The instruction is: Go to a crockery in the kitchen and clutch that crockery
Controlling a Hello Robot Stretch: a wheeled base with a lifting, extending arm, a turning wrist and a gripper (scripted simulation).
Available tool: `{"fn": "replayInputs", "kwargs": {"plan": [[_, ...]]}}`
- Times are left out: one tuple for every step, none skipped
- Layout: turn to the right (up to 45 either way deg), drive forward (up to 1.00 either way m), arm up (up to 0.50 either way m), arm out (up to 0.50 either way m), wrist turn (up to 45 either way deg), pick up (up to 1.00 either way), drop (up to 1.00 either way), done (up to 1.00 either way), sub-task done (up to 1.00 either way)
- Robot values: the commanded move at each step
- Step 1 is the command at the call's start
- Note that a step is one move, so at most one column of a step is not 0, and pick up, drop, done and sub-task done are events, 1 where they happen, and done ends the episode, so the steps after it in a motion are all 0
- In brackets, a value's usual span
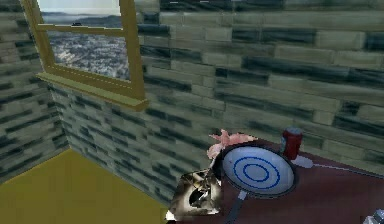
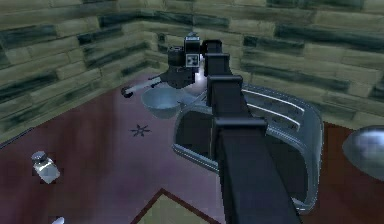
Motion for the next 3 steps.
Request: {"fn": "replayInputs", "kwargs": {"plan": [[0.0,0.00,0.00,0.00,15.0,0.00,0.00,0.00,0.00],[0.0,0.00,-0.08,0.00,0.0,0.00,0.00,0.00,0.00],[0.0,0.00,0.00,0.00,0.0,1.00,0.00,0.00,0.00]]}}
